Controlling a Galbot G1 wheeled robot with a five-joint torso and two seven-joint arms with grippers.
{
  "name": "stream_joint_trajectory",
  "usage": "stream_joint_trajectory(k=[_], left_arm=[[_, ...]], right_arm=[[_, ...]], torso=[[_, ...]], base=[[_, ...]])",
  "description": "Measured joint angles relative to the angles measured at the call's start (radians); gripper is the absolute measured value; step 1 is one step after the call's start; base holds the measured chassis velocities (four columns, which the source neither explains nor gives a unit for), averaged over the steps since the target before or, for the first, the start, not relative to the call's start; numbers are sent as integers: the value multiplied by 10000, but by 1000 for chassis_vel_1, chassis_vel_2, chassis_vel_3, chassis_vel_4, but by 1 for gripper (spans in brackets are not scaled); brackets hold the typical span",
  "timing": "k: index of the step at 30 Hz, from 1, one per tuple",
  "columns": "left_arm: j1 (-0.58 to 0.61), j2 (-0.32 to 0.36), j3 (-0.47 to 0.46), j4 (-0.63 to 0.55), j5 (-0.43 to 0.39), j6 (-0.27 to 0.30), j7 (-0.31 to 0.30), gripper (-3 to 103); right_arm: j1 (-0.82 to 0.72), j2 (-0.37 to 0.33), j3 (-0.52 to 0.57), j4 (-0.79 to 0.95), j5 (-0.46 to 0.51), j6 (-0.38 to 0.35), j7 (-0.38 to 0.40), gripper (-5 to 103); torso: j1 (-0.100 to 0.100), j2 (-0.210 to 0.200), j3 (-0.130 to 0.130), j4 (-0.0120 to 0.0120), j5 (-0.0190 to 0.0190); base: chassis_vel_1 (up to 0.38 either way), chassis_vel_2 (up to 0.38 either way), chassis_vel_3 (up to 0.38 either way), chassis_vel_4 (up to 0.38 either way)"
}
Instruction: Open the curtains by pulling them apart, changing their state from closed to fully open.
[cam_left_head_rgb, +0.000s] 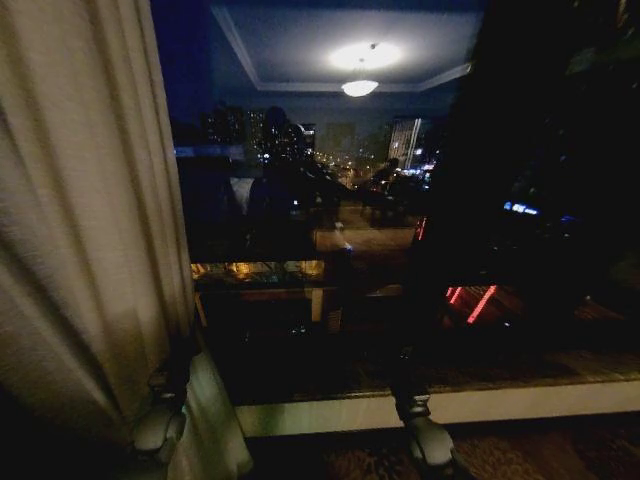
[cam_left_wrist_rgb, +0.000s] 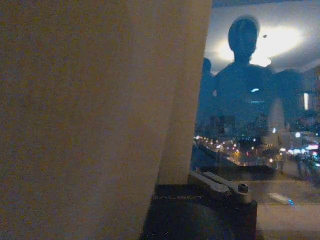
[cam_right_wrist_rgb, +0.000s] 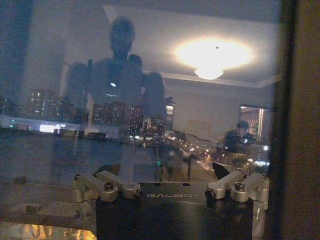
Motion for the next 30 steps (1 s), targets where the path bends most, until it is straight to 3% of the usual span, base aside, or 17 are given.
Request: stream_joint_trajectory(k=[9, 30], left_arm=[[43, -26, -10, -2, 24, -45, -69, 0], [116, -94, -4, 30, 80, -36, -207, 0]], right_arm=[[0, 3, -5, 0, 0, 0, -3, 100], [0, 1, -2, 0, 0, 0, -1, 100]], torso=[[0, 1, -1, 5, -4], [-1, 0, 0, 2, 0]], base=[[224, 231, -226, -213], [-11, -10, 6, 6]])
